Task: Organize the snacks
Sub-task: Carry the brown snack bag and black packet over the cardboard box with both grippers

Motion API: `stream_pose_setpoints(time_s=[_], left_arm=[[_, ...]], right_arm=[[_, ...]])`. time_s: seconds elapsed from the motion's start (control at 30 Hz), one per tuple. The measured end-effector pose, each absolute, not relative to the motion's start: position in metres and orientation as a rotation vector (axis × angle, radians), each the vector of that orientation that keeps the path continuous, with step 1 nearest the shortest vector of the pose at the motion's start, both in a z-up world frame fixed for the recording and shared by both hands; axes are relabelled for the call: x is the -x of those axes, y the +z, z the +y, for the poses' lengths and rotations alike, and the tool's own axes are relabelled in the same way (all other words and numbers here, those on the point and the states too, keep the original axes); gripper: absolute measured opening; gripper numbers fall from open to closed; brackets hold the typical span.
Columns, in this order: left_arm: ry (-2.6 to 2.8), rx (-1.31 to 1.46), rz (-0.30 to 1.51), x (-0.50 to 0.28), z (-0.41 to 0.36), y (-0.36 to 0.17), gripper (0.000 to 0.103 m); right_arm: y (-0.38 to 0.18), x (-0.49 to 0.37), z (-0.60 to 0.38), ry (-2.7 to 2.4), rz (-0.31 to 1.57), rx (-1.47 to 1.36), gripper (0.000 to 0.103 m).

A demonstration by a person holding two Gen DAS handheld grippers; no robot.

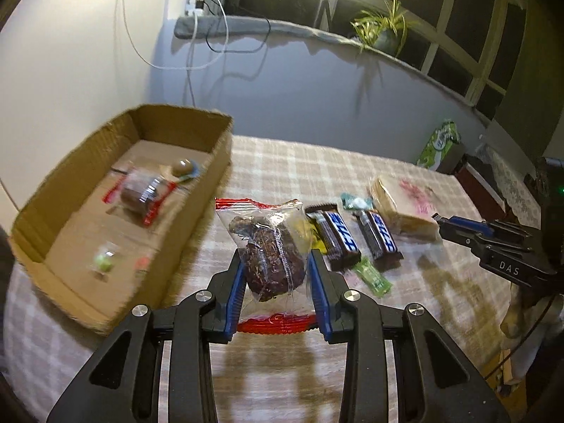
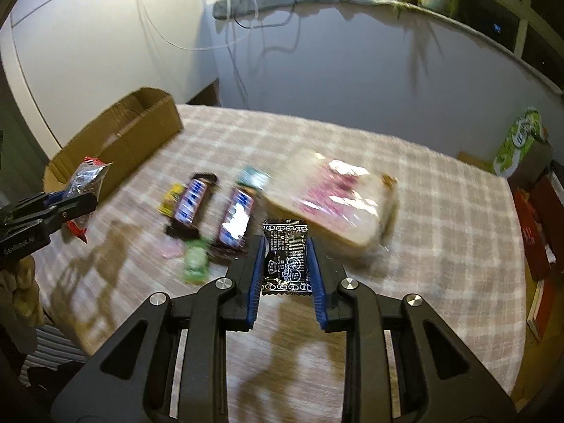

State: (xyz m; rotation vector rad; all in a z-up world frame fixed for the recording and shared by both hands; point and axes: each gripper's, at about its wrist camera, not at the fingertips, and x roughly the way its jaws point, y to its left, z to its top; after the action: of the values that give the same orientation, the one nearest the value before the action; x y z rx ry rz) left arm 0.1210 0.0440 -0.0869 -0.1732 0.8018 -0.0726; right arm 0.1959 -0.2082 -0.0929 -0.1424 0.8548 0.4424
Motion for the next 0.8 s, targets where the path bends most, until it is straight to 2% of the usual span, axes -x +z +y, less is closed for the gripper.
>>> stream_pose_setpoints(time_s=[0.8], left_arm=[[0.055,0.194,0.689,-0.104,0.125,-0.058,0.033]], right_arm=[[-0.045,-0.198,-0.055,0.682,0.745,0.167,0.025]])
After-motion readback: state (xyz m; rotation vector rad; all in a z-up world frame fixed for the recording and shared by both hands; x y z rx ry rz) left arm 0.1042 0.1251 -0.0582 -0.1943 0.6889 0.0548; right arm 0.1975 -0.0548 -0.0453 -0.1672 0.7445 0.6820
